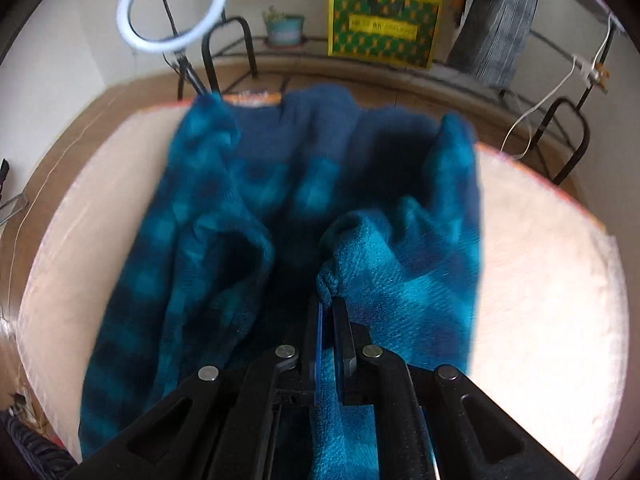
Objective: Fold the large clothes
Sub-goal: 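Lift the hem with both tools and fold it toward the collar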
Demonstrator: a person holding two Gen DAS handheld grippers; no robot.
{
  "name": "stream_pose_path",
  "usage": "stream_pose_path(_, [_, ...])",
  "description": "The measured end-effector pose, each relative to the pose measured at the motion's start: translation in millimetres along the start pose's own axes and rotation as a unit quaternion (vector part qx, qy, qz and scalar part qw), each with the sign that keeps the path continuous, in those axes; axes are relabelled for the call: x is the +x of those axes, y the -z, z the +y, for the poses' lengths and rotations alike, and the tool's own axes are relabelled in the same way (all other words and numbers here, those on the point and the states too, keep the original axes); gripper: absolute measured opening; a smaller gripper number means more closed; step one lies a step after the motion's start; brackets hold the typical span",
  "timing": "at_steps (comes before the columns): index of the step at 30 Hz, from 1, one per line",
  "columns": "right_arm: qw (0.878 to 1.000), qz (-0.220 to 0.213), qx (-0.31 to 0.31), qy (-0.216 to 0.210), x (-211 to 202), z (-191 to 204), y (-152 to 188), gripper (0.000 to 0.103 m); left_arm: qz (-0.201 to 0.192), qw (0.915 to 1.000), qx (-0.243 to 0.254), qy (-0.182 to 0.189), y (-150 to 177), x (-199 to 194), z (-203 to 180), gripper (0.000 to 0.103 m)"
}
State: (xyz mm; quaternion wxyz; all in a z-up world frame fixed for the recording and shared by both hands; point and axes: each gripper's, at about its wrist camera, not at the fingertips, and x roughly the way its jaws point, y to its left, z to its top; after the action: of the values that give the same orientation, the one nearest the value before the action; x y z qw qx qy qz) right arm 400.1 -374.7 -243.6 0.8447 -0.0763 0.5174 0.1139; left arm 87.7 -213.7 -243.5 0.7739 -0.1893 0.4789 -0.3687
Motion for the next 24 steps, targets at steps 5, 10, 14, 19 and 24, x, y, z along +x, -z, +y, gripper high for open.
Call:
stream_pose_path(5, [1.000,0.022,0.007,-0.004,32,3,5,0.002,0.007,1.0000,-0.004,-0.005,1,2,5,0.014])
stream_pose_path(10, [0.998,0.016,0.035,-0.040,13,-8,5,0.029,0.004,0.9999,-0.005,-0.010,0,-4,6,0.014])
stream_pose_path(14, [0.995,-0.030,0.050,-0.075,-47,-25,12,0.034,-0.003,0.9998,0.001,-0.021,2,-13,0,0.014])
stream_pose_path(19, [0.989,-0.075,0.065,-0.109,-135,-41,50,0.038,0.000,0.9995,0.015,-0.029,8,-24,-4,0.015])
stream_pose_path(24, [0.990,-0.086,0.043,-0.100,-202,-34,125,0.042,-0.007,0.9994,0.009,-0.033,5,-50,-1,0.016])
